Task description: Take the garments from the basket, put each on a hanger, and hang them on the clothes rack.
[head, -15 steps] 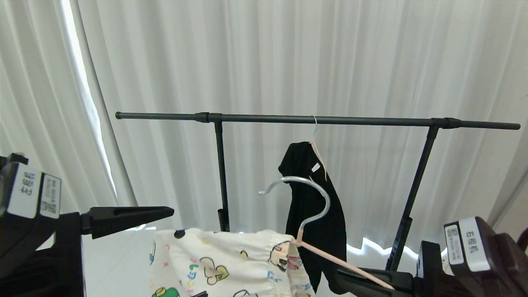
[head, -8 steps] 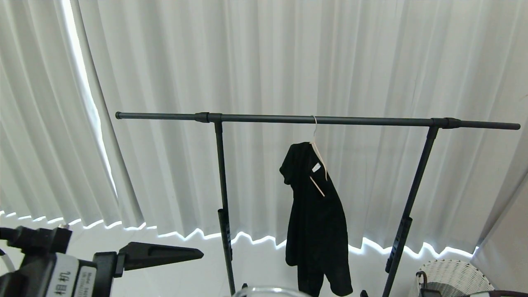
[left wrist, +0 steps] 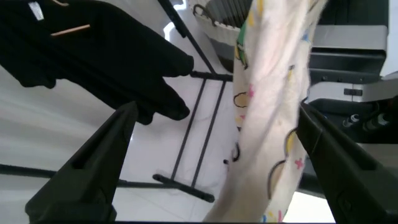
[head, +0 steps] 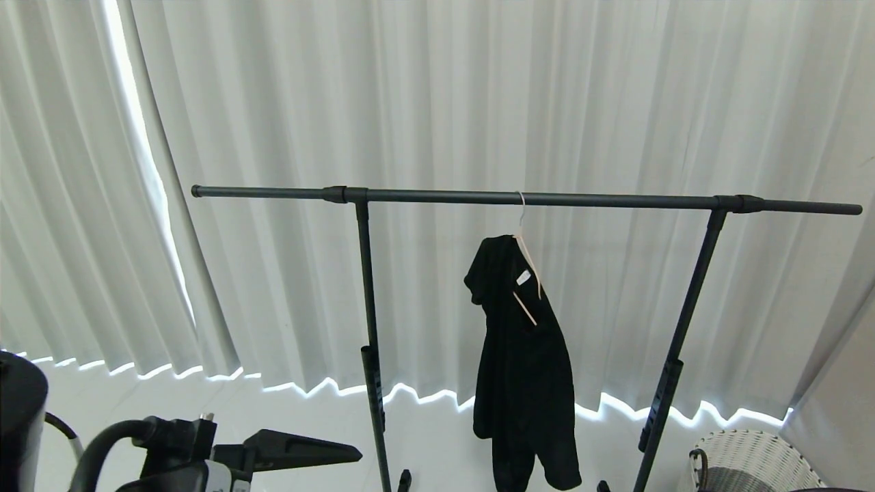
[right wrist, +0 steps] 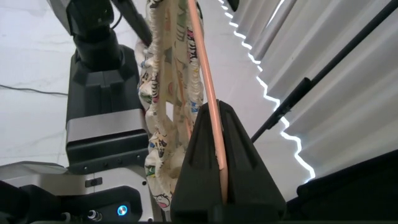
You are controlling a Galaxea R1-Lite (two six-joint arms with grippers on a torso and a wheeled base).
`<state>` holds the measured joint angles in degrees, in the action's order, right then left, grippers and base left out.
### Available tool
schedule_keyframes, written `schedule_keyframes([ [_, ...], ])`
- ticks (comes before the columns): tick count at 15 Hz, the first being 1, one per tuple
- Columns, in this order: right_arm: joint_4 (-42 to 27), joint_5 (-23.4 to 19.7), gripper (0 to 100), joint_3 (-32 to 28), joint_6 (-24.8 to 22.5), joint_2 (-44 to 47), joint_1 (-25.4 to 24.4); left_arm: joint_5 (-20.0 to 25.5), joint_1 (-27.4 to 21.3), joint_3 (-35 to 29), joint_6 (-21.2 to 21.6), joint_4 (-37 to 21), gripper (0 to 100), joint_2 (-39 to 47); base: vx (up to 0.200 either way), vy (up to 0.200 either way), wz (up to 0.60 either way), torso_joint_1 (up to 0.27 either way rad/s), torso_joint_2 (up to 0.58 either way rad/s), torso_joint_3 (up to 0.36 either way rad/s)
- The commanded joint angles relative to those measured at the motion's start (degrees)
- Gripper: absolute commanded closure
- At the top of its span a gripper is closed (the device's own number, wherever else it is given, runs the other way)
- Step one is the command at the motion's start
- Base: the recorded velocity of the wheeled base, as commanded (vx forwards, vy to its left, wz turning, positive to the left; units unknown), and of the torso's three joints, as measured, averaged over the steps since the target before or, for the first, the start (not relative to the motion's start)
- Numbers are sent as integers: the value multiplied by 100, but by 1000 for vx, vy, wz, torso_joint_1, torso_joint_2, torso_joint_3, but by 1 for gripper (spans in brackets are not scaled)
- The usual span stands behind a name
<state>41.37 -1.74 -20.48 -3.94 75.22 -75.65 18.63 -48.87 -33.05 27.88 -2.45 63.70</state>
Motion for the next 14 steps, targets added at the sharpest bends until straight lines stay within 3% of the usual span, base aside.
schedule_keyframes([
  [1, 2, -1, 100, -9, 7, -7, -2, 1, -17, 0, 25, -1, 0, 178, 0, 0, 0, 0, 0, 0],
  [2, 2, -1, 100, -9, -2, -25, -2, 1, -8, 9, 68, -1, 0, 205, 0, 0, 0, 0, 0, 0],
  [3, 2, -1, 100, 0, 7, -68, -2, 1, -8, 0, 86, -1, 100, 231, 0, 0, 0, 0, 0, 0],
  [12, 2, 95, 100, 35, -46, -112, 7, -8, -8, 0, 77, -1, 100, 240, 0, 0, 0, 0, 0, 0],
  [13, 2, 157, 0, 44, -37, -104, 7, -8, 0, 0, 68, -1, 100, 249, 0, 0, 0, 0, 0, 0],
  [14, 2, 201, 0, 35, -37, -104, 16, -17, 9, 0, 68, -1, 100, 249, 0, 0, 0, 0, 0, 0],
])
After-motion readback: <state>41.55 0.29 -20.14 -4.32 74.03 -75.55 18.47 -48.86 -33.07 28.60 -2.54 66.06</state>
